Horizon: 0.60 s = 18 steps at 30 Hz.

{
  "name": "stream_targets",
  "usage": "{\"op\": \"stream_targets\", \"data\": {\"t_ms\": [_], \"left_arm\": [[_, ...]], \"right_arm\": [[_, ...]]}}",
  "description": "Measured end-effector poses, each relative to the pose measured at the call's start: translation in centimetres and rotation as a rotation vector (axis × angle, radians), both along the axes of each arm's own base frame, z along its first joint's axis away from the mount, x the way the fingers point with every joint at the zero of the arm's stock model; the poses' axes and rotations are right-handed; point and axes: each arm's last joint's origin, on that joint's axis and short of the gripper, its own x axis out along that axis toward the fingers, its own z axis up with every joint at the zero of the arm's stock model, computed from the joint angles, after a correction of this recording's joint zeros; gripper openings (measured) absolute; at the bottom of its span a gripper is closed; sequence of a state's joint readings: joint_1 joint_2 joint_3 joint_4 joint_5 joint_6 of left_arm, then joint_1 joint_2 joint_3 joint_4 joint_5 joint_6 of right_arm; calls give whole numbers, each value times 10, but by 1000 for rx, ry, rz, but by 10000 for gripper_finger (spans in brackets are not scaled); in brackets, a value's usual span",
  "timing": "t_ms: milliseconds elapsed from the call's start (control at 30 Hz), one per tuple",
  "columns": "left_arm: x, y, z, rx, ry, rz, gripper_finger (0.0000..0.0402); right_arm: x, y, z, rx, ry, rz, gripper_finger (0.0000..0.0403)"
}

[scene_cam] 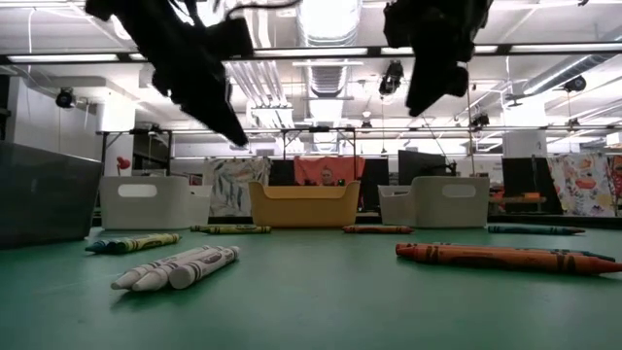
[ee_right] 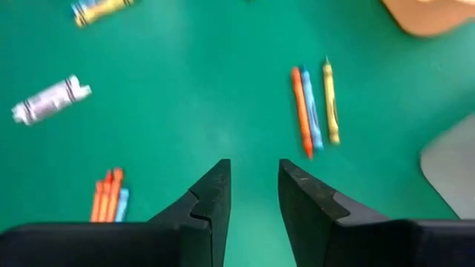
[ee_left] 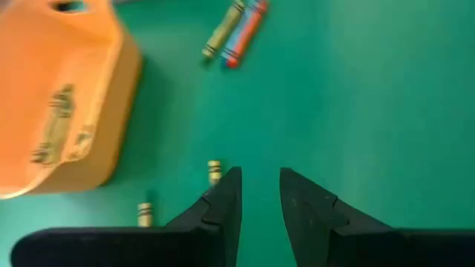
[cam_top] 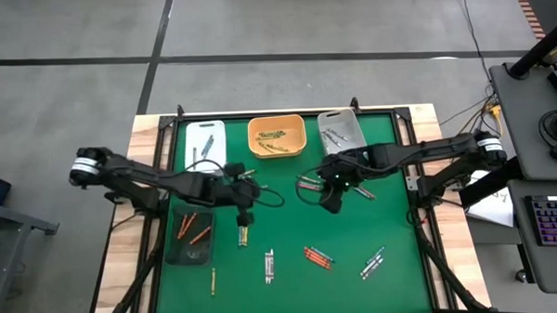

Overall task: Sort crayons
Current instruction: Put the green crayon into the yellow bin

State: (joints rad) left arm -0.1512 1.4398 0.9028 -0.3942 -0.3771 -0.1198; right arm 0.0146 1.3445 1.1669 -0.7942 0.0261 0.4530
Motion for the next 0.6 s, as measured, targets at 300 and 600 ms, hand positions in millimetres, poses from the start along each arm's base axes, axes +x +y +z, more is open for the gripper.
{"op": "stream_targets", "data": {"t_ms": [300, 600], "left_arm": [[22, 29, -48, 38, 158, 50, 75], [27, 65, -63, -89, 188, 48, 75]], "right_arm": [[-5, 2, -5, -1, 52, 7, 98], [-7, 2, -13, 0, 77, 3, 100]]}}
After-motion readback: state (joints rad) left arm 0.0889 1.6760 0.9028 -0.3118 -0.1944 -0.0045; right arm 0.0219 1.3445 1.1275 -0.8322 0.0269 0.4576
